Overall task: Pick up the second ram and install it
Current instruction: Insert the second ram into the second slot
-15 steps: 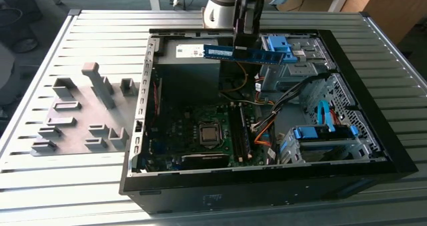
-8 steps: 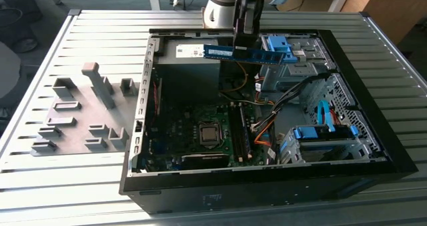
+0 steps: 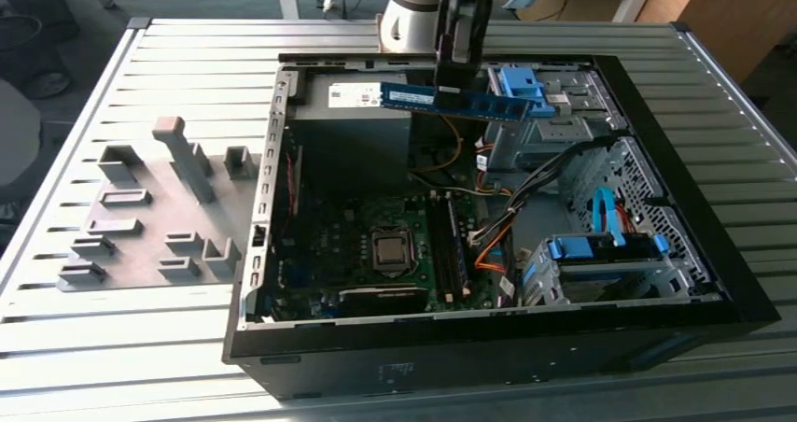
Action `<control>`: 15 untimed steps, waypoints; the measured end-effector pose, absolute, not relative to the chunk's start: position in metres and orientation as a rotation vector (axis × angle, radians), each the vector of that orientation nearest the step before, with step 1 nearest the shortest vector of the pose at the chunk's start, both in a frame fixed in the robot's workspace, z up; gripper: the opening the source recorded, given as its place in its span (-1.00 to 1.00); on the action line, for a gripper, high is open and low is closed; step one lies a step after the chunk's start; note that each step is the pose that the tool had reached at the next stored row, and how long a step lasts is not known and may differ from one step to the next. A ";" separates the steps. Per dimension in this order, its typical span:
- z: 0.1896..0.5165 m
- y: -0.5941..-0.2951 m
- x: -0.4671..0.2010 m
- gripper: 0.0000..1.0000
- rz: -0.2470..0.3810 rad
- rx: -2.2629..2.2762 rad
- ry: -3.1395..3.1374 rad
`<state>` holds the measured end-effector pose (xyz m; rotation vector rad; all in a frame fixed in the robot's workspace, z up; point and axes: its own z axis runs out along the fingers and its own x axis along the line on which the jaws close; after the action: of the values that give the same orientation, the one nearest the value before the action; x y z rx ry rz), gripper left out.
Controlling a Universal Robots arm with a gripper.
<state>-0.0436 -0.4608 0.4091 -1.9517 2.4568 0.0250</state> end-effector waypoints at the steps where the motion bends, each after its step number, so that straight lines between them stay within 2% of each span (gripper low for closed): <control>1: 0.409 -0.461 -0.044 -0.72 0.025 -1.942 2.464; 15: 0.409 -0.461 -0.044 -0.72 0.025 -1.800 2.569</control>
<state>-0.0436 -0.4608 0.4087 -1.7997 2.5690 0.0246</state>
